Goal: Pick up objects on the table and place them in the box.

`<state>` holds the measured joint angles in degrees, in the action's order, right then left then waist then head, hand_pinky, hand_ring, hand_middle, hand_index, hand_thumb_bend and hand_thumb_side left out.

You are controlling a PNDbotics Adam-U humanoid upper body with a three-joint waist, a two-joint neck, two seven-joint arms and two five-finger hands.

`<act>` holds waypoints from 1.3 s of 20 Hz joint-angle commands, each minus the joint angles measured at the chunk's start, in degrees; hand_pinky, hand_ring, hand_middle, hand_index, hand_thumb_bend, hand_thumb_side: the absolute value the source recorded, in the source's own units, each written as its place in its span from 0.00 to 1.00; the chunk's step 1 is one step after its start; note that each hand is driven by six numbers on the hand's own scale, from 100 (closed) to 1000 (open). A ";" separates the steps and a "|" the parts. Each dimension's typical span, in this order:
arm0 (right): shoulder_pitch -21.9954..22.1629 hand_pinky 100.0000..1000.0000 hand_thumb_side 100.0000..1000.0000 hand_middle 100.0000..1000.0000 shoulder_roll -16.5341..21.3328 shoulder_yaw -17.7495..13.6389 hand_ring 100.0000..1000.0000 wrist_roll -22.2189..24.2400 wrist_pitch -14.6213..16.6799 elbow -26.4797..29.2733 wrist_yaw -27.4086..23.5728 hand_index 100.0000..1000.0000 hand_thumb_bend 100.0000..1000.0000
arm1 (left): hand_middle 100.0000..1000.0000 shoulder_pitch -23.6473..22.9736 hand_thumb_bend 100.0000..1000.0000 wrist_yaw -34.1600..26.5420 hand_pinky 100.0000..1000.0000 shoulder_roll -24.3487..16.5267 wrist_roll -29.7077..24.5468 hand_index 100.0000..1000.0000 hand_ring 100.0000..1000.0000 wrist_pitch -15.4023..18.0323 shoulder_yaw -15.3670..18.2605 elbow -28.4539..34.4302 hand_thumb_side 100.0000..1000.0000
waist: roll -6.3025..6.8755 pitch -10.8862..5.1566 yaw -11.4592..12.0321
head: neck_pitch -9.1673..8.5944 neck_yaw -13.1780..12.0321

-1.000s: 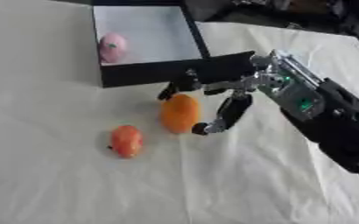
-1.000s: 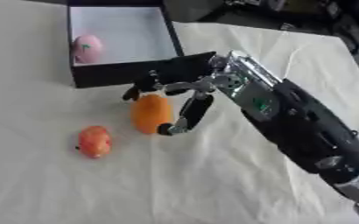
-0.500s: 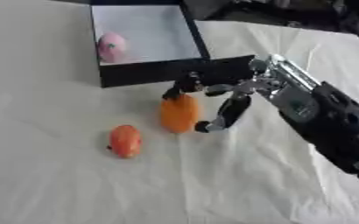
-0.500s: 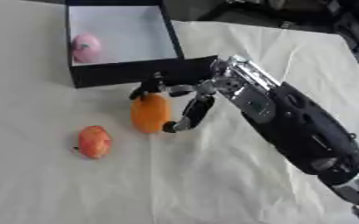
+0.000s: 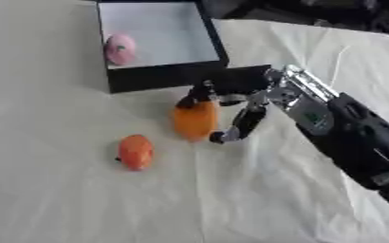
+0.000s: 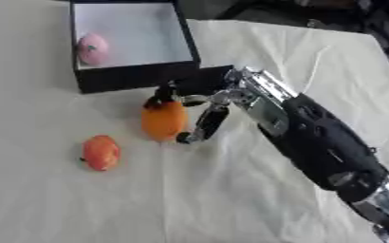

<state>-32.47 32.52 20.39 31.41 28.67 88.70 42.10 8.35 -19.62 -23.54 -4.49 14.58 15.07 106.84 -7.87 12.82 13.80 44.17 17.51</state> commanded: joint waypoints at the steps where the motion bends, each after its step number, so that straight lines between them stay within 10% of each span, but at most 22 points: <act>1: -0.97 0.90 0.22 0.72 0.52 -0.88 0.81 -2.70 -0.15 -1.71 2.89 0.91 0.29 | 0.76 0.73 0.00 0.14 0.87 -0.44 -0.49 0.75 0.81 0.06 -0.12 0.55 0.57 | 1.41 0.39 0.14 | -0.35 0.51; 14: -1.53 0.79 0.15 0.43 -0.01 0.23 0.57 -12.83 -3.06 -5.02 2.51 0.64 0.29 | 0.75 1.01 0.00 0.35 0.87 -0.09 -1.17 0.74 0.81 0.10 -0.59 0.57 0.57 | 1.47 0.74 0.46 | -0.52 0.75; 26: -1.06 0.77 0.15 0.47 2.15 1.33 0.55 -13.32 -1.28 -1.05 -2.55 0.67 0.01 | 0.76 0.95 0.00 0.25 0.87 -0.41 -1.25 0.74 0.82 0.02 -0.48 0.58 0.57 | 1.24 0.32 0.36 | -0.05 0.33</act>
<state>-33.14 32.52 21.93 17.46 27.14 85.65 40.70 8.78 -19.36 -23.04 -5.60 14.50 14.37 106.66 -7.85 13.19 14.18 44.15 17.97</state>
